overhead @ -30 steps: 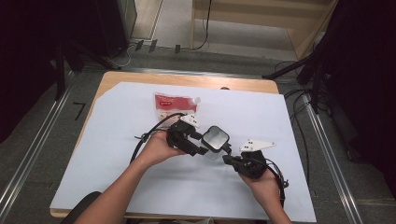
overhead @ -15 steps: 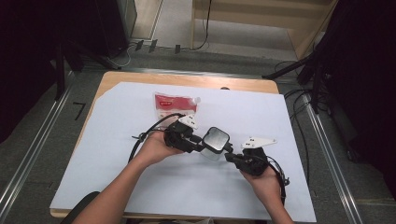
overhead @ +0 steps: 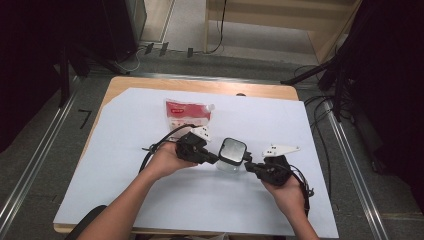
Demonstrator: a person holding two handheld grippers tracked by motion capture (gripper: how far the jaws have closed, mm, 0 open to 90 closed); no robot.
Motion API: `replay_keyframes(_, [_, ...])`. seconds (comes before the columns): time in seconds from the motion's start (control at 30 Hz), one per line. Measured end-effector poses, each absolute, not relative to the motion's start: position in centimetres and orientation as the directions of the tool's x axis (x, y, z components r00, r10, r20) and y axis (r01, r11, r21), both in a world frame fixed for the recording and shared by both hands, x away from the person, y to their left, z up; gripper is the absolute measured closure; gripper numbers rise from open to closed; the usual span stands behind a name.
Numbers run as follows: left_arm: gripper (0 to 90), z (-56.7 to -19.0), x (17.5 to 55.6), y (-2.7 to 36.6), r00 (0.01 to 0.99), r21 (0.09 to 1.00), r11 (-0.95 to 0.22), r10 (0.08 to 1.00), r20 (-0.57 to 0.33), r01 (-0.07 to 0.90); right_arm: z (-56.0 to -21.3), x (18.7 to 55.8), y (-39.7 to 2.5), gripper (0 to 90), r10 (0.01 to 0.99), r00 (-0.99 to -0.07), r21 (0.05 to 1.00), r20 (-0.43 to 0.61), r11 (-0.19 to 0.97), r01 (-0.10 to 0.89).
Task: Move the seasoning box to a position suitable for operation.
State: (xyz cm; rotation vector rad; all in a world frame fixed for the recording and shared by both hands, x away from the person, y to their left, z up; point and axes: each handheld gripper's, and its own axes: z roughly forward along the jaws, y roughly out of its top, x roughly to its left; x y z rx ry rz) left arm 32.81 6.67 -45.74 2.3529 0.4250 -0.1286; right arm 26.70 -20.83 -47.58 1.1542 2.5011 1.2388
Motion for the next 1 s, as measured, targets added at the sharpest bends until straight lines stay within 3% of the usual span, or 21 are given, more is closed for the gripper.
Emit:
replay_keyframes(0.23, [90.0,-45.9,32.3,5.8,0.949,0.649,-0.692,0.231,-0.213,0.314,-47.6,27.2,-21.3,90.0,0.684,-0.7,0.718,0.203,0.383,0.582])
replay_keyframes(0.57, [88.1,-45.8,32.4,5.8,0.94,0.649,-0.68,0.256,-0.226,0.341,-47.8,28.0,-21.9,90.0,0.694,-0.691,0.717,0.202,0.376,0.588])
replay_keyframes(0.7, [74.3,-45.7,32.5,6.0,0.936,0.644,-0.68,0.273,-0.222,0.351,-47.9,28.4,-22.3,90.0,0.7,-0.677,0.716,0.228,0.35,0.604])
replay_keyframes(0.87, [45.3,-45.6,32.7,6.4,0.929,0.639,-0.676,0.303,-0.211,0.366,-47.3,28.1,-22.6,90.0,0.696,-0.683,0.731,0.224,0.343,0.589])
replay_keyframes(1.0, [32.0,-45.5,33.0,6.3,0.938,0.655,-0.675,0.293,-0.184,0.339,-46.7,28.0,-23.1,90.0,0.698,-0.68,0.742,0.224,0.331,0.584])
